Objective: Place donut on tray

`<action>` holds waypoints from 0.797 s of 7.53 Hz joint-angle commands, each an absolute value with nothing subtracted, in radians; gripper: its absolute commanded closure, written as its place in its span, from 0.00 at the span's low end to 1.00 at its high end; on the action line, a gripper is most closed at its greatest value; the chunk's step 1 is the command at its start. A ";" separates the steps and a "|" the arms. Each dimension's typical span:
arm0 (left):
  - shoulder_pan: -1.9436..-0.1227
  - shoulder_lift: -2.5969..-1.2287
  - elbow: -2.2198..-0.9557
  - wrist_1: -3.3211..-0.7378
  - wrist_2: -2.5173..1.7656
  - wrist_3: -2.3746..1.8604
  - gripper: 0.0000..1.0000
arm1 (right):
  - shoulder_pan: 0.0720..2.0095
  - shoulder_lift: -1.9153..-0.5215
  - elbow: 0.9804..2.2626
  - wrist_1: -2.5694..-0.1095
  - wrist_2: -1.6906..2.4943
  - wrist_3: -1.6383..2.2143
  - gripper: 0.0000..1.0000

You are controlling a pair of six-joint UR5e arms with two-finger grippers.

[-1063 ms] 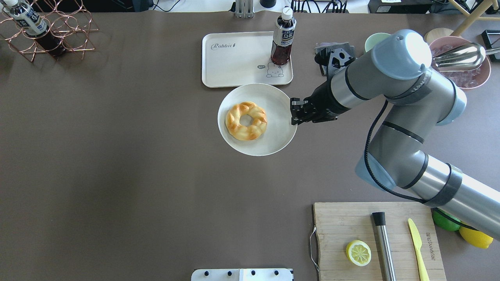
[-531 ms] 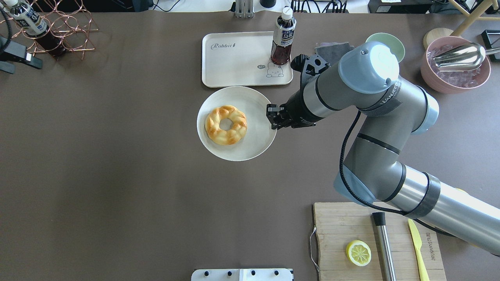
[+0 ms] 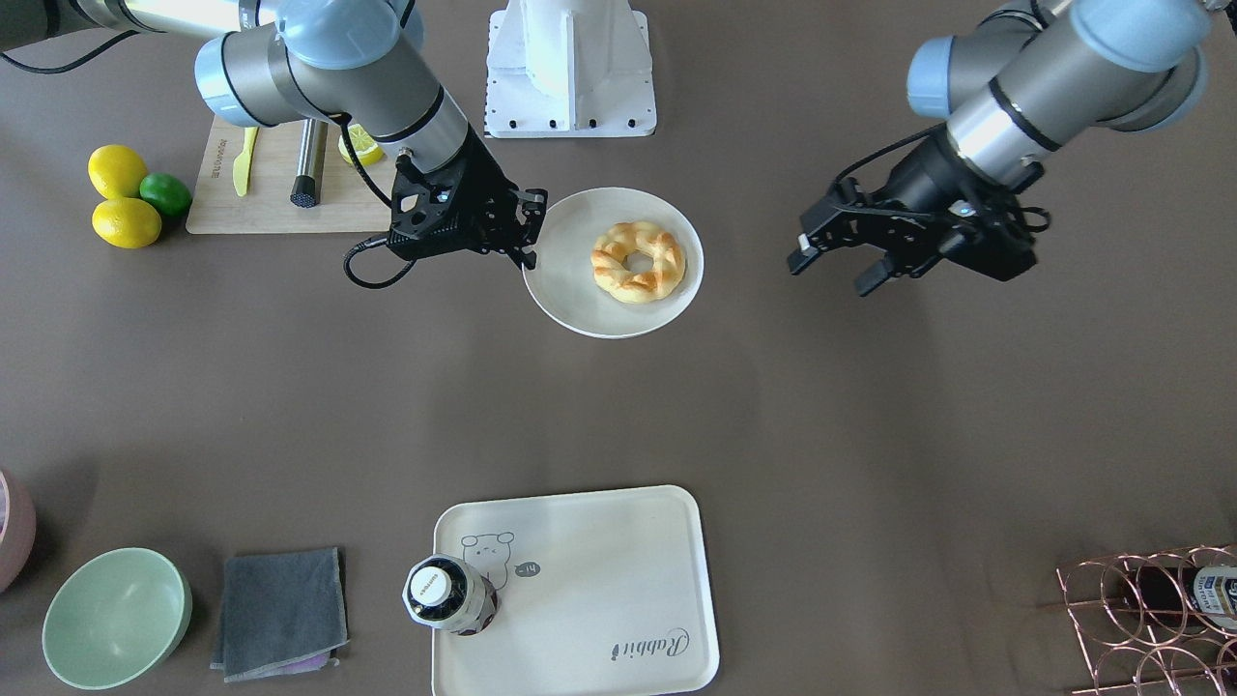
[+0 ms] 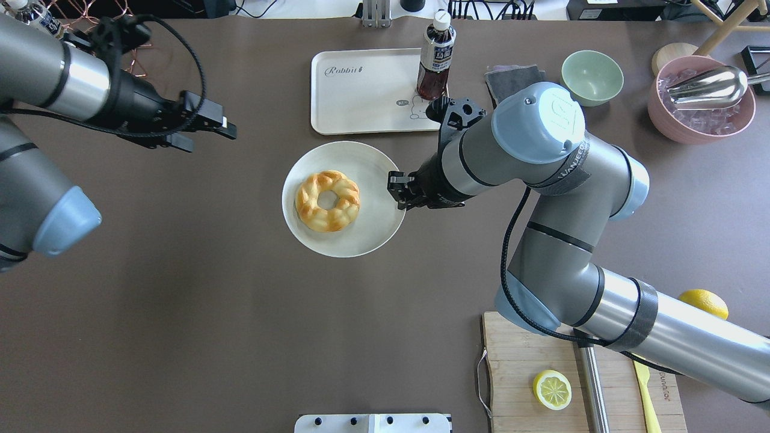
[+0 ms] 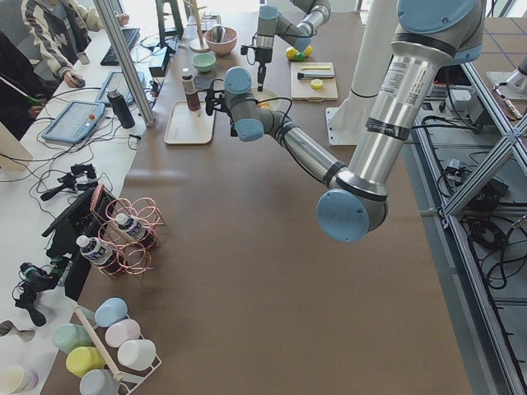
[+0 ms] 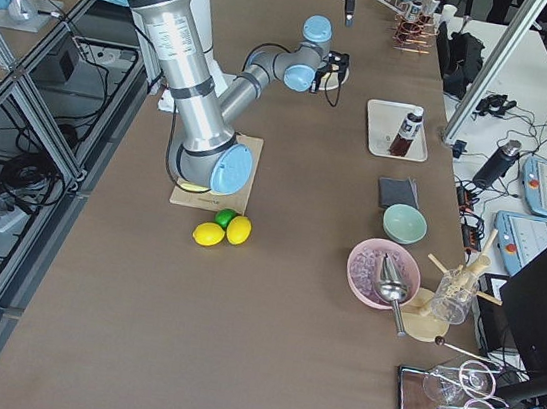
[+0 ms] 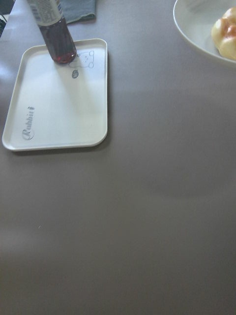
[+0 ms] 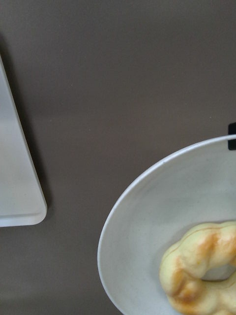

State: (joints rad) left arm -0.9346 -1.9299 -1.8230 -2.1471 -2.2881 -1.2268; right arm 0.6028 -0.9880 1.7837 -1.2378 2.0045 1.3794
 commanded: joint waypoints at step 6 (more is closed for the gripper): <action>-0.758 -1.993 -1.818 -2.154 -2.131 -1.318 0.50 | 0.584 -0.966 1.792 -1.239 1.986 1.393 1.00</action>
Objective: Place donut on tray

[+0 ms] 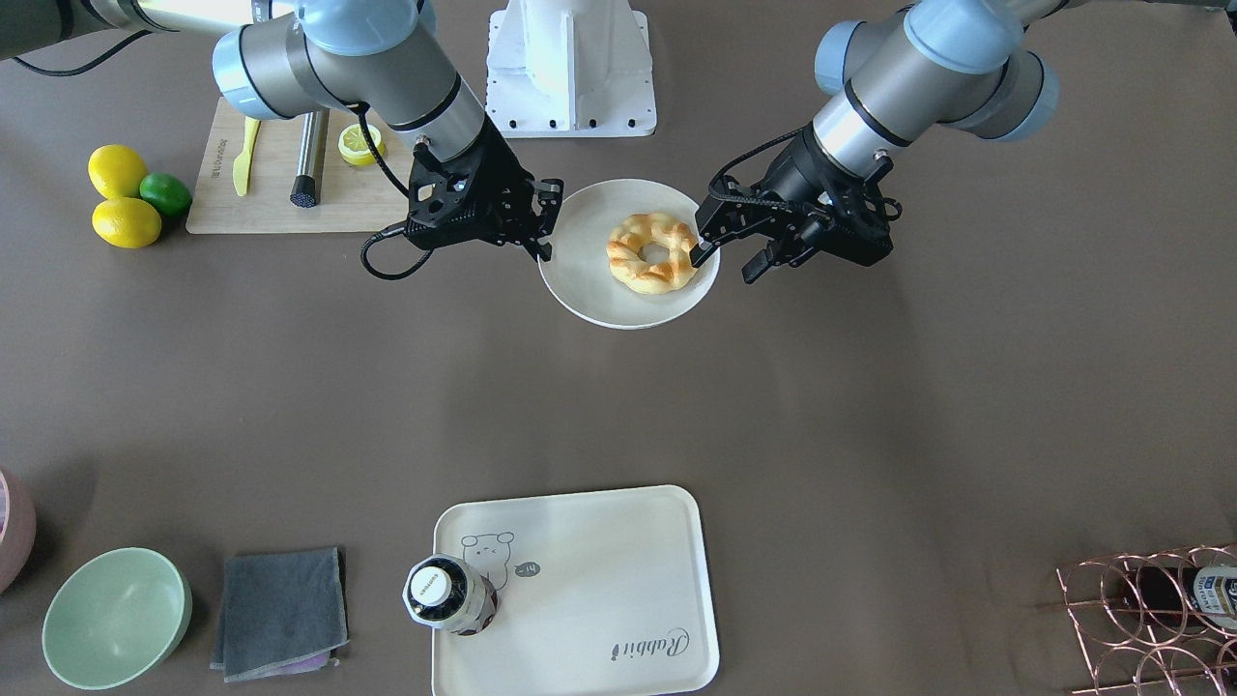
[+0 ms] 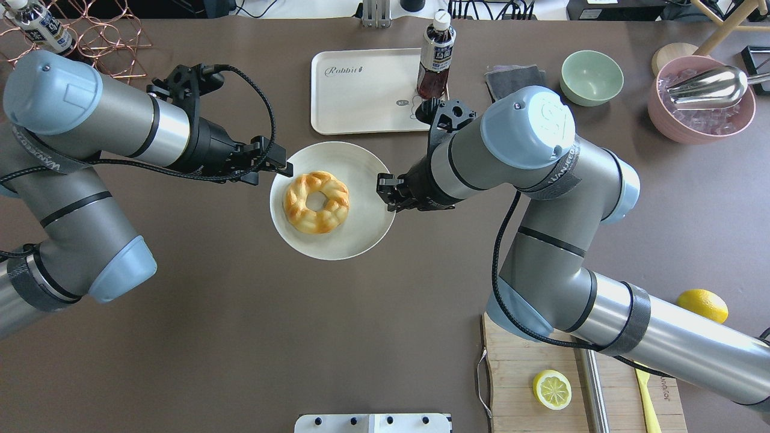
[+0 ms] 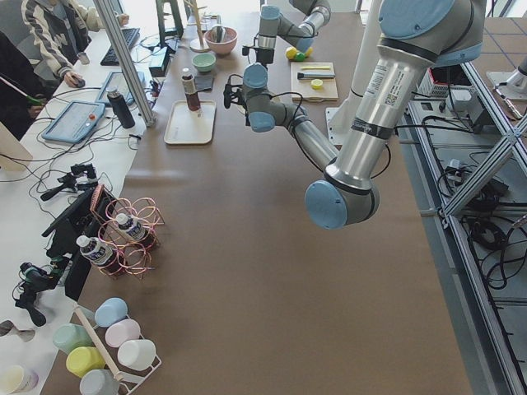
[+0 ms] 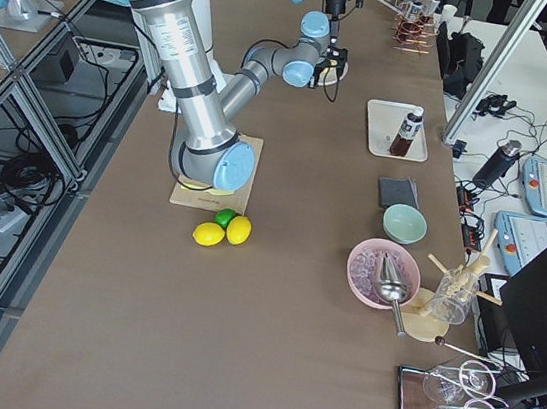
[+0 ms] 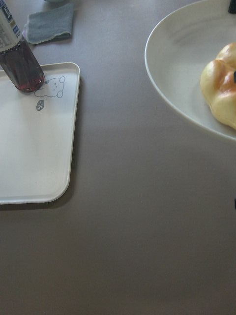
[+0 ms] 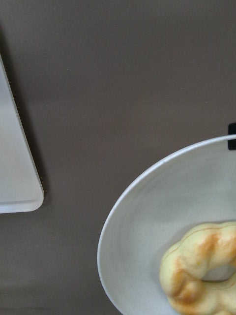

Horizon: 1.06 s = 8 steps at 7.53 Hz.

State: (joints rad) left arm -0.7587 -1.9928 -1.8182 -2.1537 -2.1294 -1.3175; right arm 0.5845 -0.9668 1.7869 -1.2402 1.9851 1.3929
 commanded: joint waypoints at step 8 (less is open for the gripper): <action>-0.746 -1.991 -1.822 -2.151 -2.128 -1.318 1.00 | 0.587 -0.965 1.793 -1.238 1.987 1.393 1.00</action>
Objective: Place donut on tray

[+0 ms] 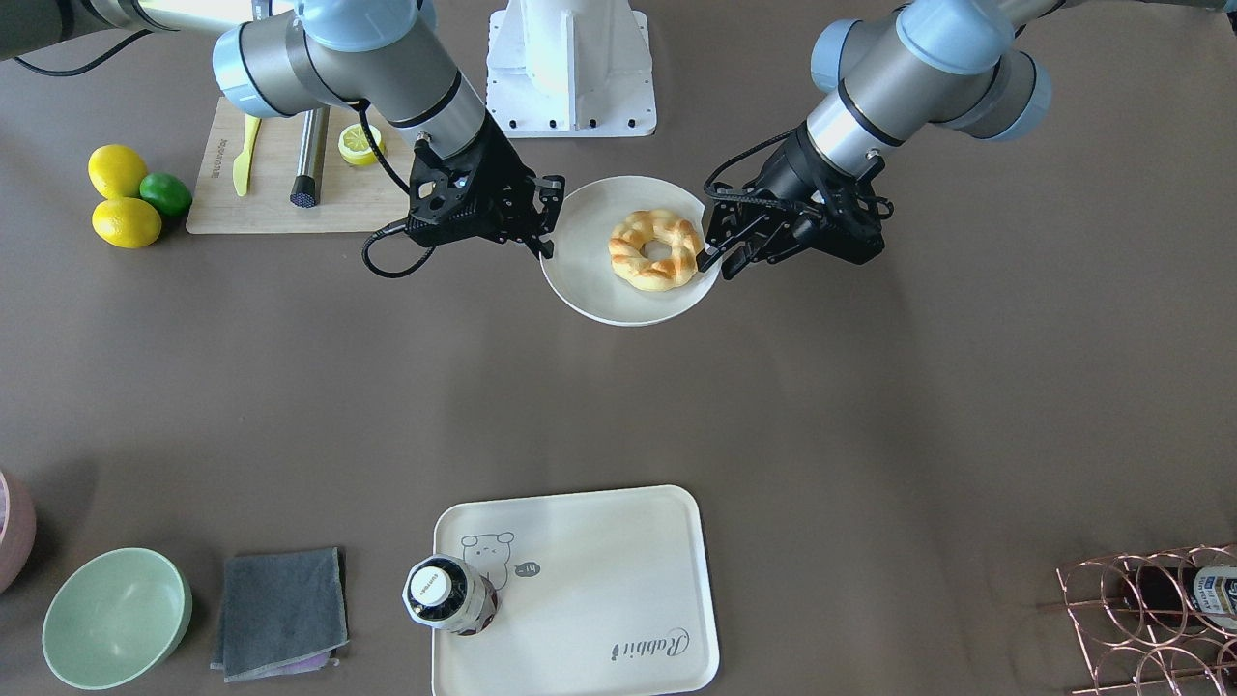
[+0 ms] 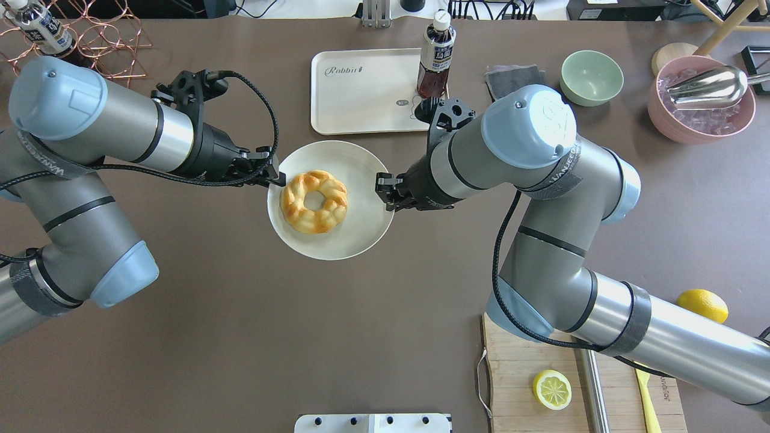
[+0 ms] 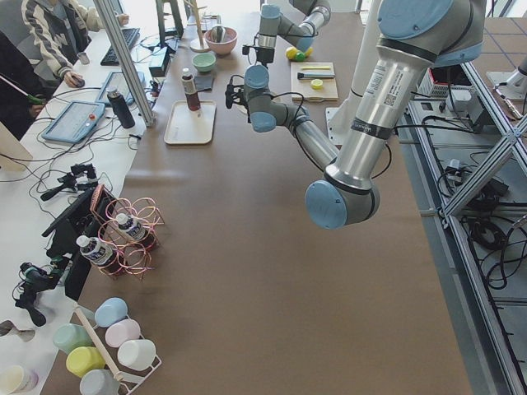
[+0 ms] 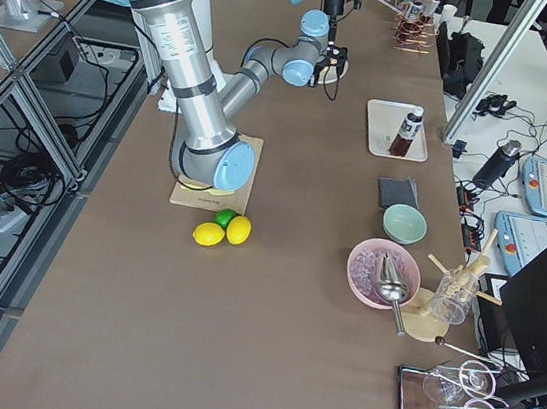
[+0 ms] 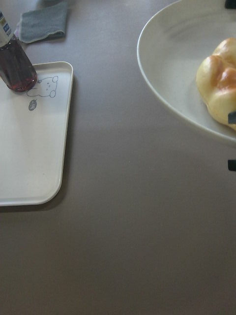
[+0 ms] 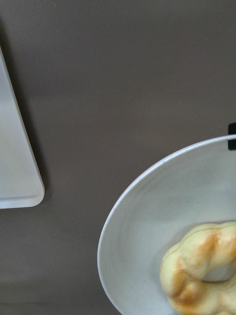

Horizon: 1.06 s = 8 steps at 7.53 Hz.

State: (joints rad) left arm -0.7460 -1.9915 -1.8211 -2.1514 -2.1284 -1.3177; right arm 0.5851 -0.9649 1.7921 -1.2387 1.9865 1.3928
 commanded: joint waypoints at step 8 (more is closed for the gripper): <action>-0.726 -1.996 -1.805 -2.126 -2.141 -1.371 1.00 | 0.700 -0.956 1.795 -1.274 2.165 1.413 0.00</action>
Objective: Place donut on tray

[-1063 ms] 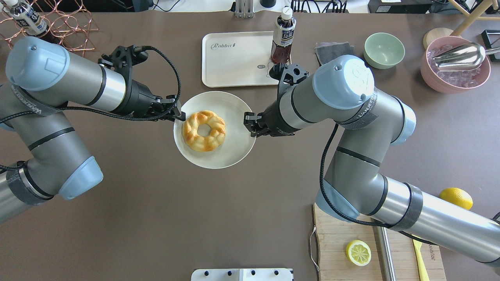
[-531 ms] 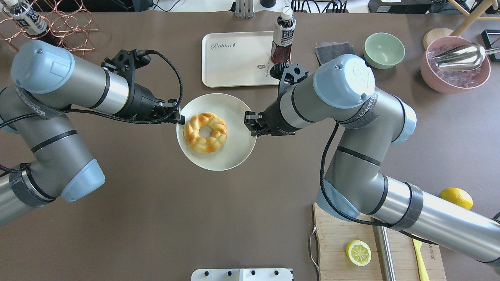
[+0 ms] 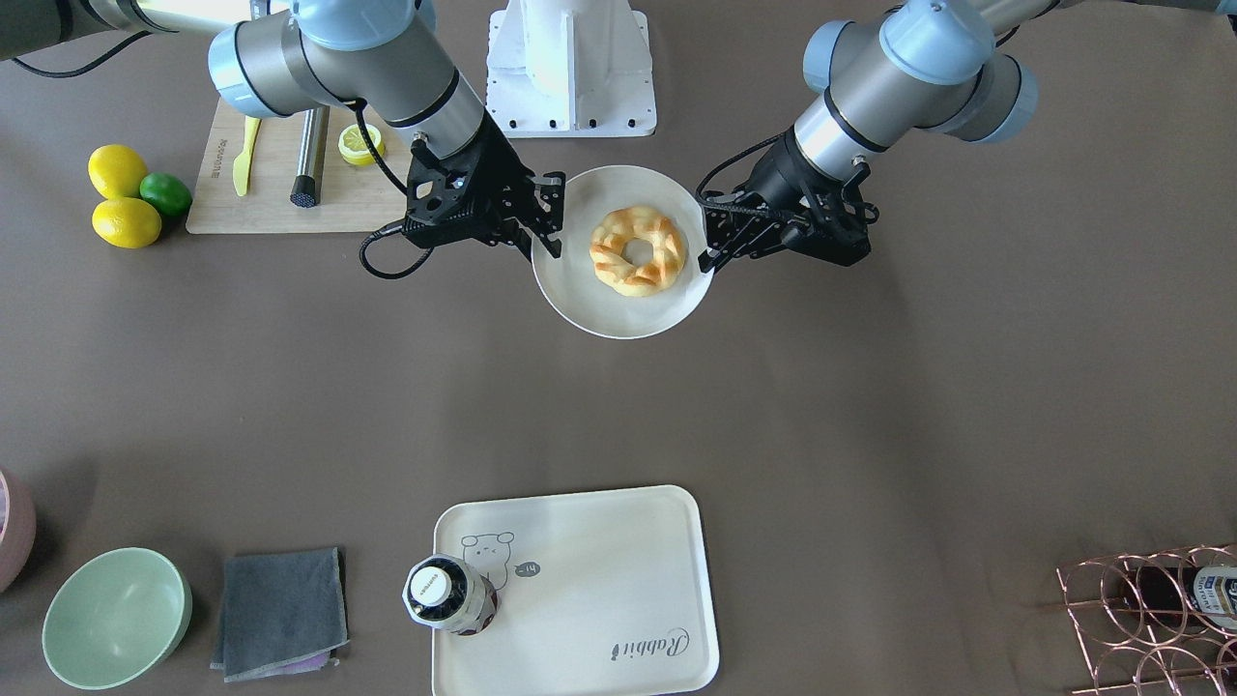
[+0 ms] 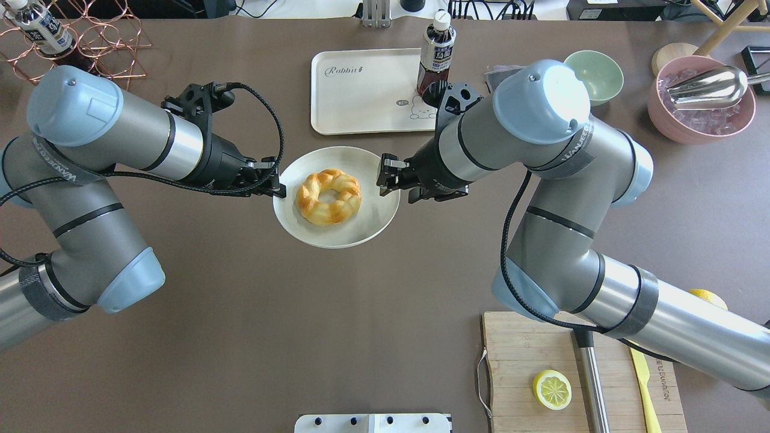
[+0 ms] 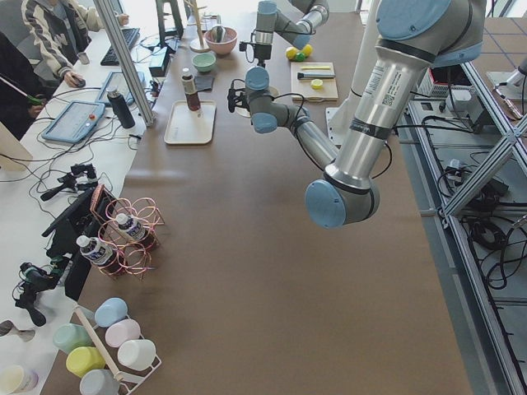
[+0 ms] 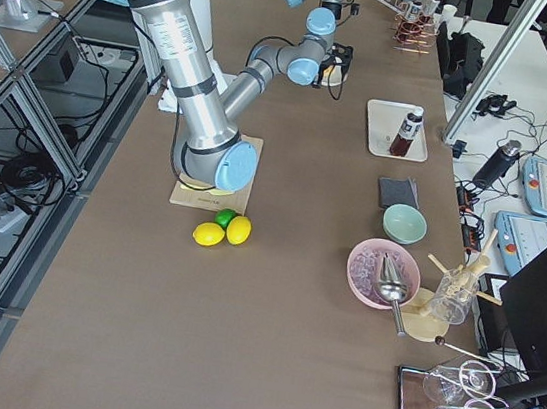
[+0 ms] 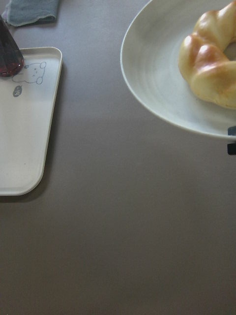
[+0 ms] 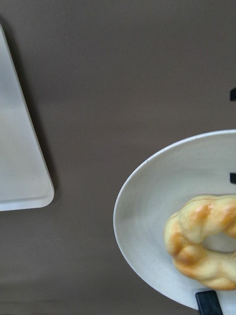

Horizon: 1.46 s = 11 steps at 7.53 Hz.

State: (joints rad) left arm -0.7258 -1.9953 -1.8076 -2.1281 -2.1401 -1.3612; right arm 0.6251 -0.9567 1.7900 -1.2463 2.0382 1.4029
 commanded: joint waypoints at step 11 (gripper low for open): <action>-0.844 -2.199 -1.531 -2.129 -2.140 -1.482 1.00 | 1.096 -1.493 1.921 -1.278 2.416 0.964 0.00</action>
